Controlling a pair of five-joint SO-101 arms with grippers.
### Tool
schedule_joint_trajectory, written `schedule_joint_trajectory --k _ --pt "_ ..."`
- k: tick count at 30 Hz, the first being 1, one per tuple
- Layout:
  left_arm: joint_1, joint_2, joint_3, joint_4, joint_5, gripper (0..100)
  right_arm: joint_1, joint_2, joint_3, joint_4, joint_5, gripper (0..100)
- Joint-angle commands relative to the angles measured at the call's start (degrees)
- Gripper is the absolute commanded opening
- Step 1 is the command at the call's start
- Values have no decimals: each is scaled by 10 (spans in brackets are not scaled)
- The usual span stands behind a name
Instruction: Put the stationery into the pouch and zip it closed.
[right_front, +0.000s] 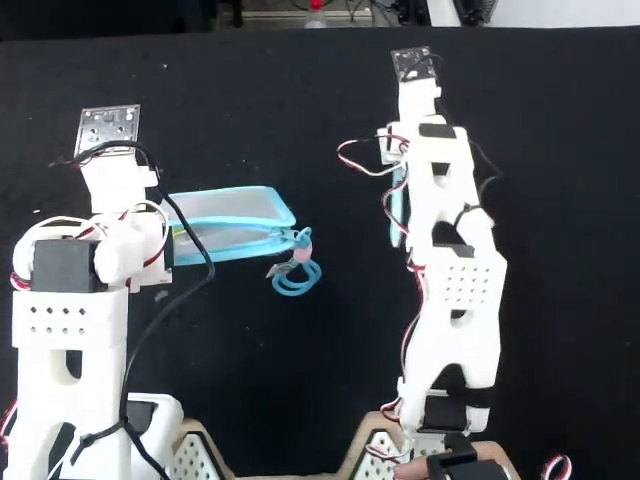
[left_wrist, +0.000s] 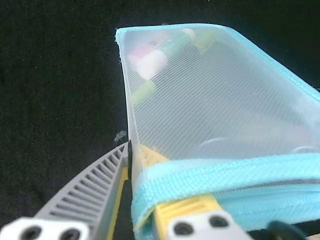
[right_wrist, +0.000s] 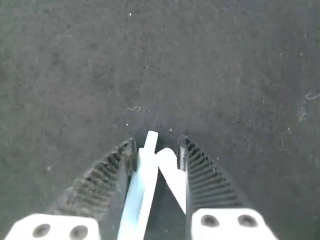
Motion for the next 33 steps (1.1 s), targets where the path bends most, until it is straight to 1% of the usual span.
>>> schedule_joint_trajectory --k 1,4,10,14,17,28,33 --pt "-7 4 3 2 3 30 2 2 -33 10 4 120" --pt "-4 4 3 1 3 30 2 0 -50 33 4 120" --pt "-3 4 3 1 3 30 -5 -2 -110 127 5 120" --pt "-4 4 3 1 3 30 -25 0 -145 201 5 120" --pt "-6 4 3 1 3 30 -40 0 -153 235 5 120" --pt "-7 4 3 2 3 30 -43 1 -152 256 5 120" --pt "-7 4 3 2 3 30 -44 39 -157 236 11 122"
